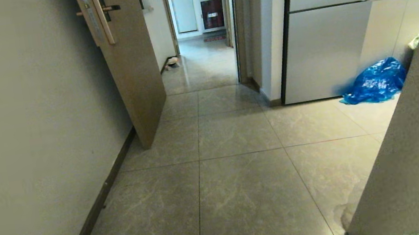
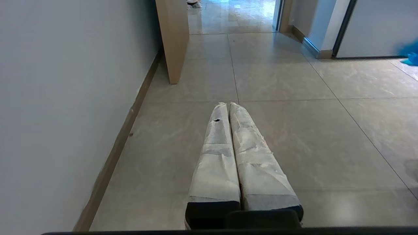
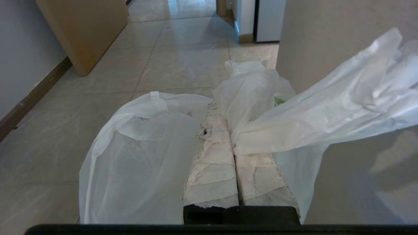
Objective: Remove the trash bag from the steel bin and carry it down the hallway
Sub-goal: Put the trash bag at the door
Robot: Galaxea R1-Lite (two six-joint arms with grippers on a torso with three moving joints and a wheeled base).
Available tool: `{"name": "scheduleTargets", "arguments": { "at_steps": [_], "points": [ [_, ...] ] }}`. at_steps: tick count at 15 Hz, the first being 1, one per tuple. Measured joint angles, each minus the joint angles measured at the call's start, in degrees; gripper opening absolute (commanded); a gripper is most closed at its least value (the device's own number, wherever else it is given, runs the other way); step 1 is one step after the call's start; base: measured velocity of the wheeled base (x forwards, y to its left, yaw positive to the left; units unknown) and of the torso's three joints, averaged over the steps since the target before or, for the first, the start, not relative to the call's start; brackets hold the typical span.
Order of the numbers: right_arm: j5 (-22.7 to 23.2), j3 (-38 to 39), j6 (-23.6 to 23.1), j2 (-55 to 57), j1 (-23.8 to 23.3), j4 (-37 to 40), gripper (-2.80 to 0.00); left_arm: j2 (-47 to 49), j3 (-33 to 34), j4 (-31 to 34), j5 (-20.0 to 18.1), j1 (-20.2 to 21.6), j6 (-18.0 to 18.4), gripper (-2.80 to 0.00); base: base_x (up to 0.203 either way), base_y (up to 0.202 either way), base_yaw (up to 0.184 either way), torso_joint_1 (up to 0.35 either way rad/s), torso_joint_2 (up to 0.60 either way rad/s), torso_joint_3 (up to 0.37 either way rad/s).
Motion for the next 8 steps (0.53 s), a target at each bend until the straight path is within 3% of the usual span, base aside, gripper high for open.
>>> {"name": "scheduleTargets", "arguments": {
  "at_steps": [8],
  "points": [
    [0.01, 0.00, -0.01, 0.00, -0.05, -0.01, -2.80, 0.00, 0.00, 0.00, 0.02, 0.00, -0.11, -2.80, 0.184, 0.000, -0.004, 0.002, 0.00, 0.003]
  ]
}}
